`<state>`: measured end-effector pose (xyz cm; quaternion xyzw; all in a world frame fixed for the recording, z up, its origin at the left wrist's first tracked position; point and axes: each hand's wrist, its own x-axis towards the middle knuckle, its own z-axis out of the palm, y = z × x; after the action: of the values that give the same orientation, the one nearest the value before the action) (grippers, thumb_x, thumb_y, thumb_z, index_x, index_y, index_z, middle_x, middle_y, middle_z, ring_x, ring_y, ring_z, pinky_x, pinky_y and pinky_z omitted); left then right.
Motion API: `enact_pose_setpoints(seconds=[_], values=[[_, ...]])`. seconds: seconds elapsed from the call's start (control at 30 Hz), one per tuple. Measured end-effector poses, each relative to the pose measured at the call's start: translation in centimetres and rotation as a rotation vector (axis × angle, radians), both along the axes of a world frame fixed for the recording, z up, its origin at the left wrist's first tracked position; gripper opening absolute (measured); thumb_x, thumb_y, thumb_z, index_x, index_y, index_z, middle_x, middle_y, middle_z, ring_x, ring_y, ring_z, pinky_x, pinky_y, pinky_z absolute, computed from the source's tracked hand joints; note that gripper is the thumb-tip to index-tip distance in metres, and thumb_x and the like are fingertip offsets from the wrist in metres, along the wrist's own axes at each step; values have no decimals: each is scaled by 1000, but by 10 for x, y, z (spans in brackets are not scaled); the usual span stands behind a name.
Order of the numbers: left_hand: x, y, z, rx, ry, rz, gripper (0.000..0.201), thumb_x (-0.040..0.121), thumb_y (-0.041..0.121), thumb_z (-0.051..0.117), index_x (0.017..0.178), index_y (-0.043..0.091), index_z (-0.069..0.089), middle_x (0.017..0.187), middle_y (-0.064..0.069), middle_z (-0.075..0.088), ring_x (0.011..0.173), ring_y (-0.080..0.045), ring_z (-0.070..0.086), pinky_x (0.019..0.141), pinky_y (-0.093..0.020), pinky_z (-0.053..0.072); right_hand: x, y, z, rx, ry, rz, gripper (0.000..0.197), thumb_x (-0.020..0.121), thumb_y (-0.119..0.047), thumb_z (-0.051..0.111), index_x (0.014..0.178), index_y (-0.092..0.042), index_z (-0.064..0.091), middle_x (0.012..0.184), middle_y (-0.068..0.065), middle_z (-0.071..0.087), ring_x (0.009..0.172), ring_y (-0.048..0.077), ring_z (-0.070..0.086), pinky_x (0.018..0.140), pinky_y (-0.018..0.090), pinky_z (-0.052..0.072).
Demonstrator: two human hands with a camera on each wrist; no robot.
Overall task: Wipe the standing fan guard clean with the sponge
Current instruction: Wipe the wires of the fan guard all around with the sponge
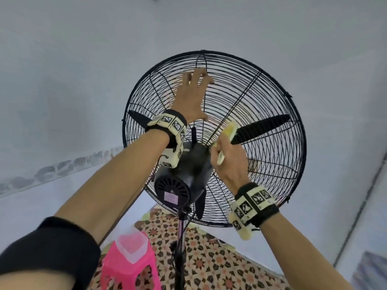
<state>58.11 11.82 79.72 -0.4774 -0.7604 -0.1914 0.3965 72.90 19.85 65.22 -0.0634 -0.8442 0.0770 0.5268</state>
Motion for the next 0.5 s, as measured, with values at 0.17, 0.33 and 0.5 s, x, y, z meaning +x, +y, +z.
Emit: enact_pose_setpoints(seconds=[0.17, 0.33, 0.5], values=[[-4, -2, -2, 29, -18, -17, 107, 53, 45, 101, 141, 23, 45, 151, -5, 32, 134, -34, 30, 92, -49, 56, -2, 2, 5, 64, -78, 42, 11, 95, -22, 50, 99, -15, 43, 59, 1, 54, 43, 21, 49, 36, 32, 40], [3, 6, -1, 30, -31, 8, 107, 52, 43, 102, 141, 23, 45, 151, -5, 32, 134, -33, 31, 92, -48, 56, 4, -2, 5, -11, -108, 37, 14, 97, -13, 59, 93, -11, 46, 64, 1, 59, 46, 18, 53, 38, 26, 37], [1, 9, -2, 41, -35, 7, 108, 49, 42, 102, 140, 21, 47, 151, -7, 33, 133, -35, 32, 94, -53, 54, 7, 9, 25, 34, -301, -4, 19, 97, -22, 58, 107, -11, 46, 77, 9, 62, 62, 28, 57, 53, 35, 47]])
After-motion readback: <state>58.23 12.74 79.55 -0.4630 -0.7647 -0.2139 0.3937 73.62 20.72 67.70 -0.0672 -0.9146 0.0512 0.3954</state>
